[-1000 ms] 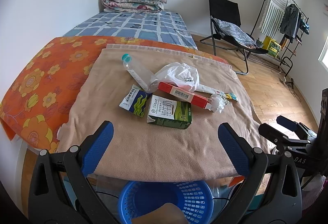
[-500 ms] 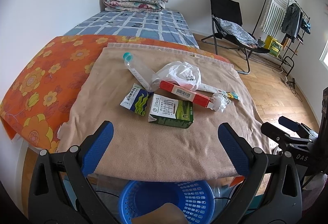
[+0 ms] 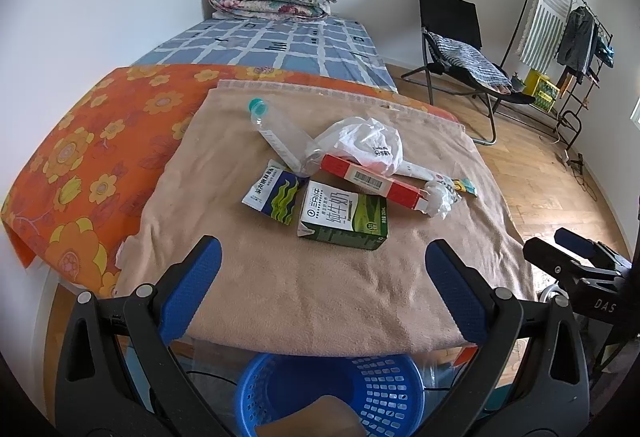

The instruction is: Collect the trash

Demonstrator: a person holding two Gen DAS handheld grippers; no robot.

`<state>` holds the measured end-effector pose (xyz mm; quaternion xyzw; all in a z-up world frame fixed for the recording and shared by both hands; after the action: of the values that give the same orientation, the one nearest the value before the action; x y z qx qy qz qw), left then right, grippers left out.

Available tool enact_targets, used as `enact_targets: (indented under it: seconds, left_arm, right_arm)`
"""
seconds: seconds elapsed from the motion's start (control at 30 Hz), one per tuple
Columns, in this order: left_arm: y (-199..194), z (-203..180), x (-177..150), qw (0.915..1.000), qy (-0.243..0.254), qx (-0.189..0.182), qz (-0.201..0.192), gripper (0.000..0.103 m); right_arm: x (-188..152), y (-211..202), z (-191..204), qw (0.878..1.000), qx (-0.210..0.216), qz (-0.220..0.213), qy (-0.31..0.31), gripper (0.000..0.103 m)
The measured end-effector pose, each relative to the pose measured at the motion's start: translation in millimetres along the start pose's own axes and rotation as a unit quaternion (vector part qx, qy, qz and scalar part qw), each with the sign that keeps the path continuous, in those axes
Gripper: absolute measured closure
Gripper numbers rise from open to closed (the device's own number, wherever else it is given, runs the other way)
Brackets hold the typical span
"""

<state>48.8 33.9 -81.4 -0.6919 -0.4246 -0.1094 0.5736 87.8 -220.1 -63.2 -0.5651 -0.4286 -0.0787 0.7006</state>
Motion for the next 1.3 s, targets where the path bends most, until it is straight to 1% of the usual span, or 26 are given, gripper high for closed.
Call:
enact_targets:
  seconds: [0.13, 0.27, 0.37, 0.53, 0.67, 0.77, 0.83, 0.93, 1.03, 1.13, 1.2, 1.27, 1.3]
  left_arm:
    - [2, -1, 1, 1.0, -0.002, 0.003, 0.001, 0.0]
    - [2, 4, 7, 0.9999, -0.006, 0.013, -0.009, 0.0]
    - [2, 12, 15, 0.9996, -0.011, 0.025, -0.011, 0.0]
    - [5, 24, 25, 0.9992, -0.021, 0.033, -0.007, 0.0]
    - [8, 33, 30, 0.9988, -0.037, 0.032, 0.003, 0.0]
    - [13, 36, 36, 0.9986, -0.044, 0.027, 0.01, 0.0]
    - [17, 38, 43, 0.9987, -0.041, 0.029, 0.01, 0.0]
    - [22, 45, 54, 0.9984, -0.044, 0.034, 0.01, 0.0]
    - [25, 50, 64, 0.9981, -0.054, 0.027, 0.014, 0.0]
    - [31, 53, 73, 0.9979, -0.058, 0.023, 0.013, 0.0]
    - [43, 53, 80, 0.9975, -0.063, 0.021, 0.023, 0.0]
    - [58, 51, 87, 0.9973, -0.062, 0.018, 0.036, 0.003]
    - [66, 49, 92, 0.9973, -0.058, 0.02, 0.04, 0.004]
  right_arm:
    - [-1, 4, -1, 1.0, -0.006, 0.007, 0.0, 0.0]
    - [-1, 8, -4, 1.0, -0.012, 0.014, 0.002, 0.0]
    - [-2, 10, -4, 1.0, 0.001, 0.007, -0.002, 0.0]
    - [-2, 18, -9, 0.999, 0.045, -0.012, 0.006, 0.0]
    - [3, 23, -14, 0.999, 0.039, -0.017, -0.006, 0.001]
    - [9, 28, -22, 0.999, 0.03, -0.01, -0.017, 0.006]
    - [12, 32, -34, 1.0, 0.019, -0.002, -0.001, 0.006]
    - [13, 35, -50, 0.999, 0.023, 0.009, 0.032, 0.006]
    - [11, 39, -64, 0.997, 0.031, 0.018, 0.063, 0.006]
    - [10, 44, -71, 0.996, 0.026, 0.026, 0.075, 0.007]
    - [9, 48, -71, 0.996, 0.025, 0.032, 0.081, 0.007]
    - [10, 53, -71, 0.995, 0.026, 0.036, 0.088, 0.007]
    - [12, 55, -70, 0.995, 0.029, 0.038, 0.091, 0.007]
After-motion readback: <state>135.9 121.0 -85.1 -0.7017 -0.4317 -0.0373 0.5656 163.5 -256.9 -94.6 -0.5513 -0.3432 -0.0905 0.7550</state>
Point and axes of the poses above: each gripper's, at about its wrist camera, not at the fingertips, and y roughly the way its jaws point, z to its left, x to its top, the point moved 7 cm from there along y, roughly the way its jaws point, and after that the axes turned 13 degrees about -y, right-handed, at the moved point
